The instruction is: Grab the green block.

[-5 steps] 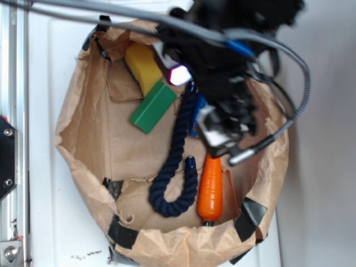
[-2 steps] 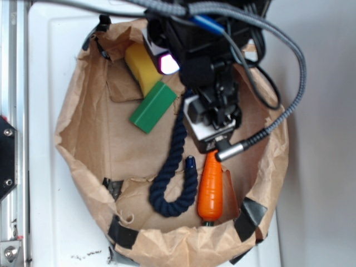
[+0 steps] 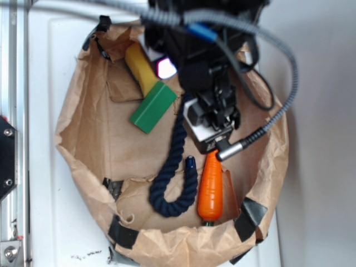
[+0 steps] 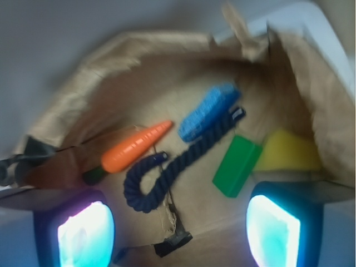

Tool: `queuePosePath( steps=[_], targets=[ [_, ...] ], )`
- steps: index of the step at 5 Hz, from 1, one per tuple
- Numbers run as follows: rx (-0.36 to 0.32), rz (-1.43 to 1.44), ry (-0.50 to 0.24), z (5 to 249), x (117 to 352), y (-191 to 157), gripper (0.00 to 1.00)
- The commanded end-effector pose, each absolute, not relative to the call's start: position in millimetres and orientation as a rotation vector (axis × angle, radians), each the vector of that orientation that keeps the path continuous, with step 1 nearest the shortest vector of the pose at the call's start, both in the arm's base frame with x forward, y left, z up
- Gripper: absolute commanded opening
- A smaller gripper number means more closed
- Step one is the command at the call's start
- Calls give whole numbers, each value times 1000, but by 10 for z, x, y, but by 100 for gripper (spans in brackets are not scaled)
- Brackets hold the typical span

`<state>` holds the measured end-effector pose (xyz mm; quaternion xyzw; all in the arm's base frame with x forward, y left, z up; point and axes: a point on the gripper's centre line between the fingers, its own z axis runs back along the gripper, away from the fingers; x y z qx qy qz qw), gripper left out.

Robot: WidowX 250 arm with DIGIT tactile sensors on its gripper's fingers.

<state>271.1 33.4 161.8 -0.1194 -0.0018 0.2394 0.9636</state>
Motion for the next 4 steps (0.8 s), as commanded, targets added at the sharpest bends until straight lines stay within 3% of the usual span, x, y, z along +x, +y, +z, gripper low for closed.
queuePosePath(
  steps=[1, 2, 4],
  targets=[
    [-313, 660, -11, 1333, 2534, 656, 100],
    [-327, 713, -59, 1092, 2517, 601, 100],
    [-202, 700, -170, 706, 2564, 273, 100]
  ],
)
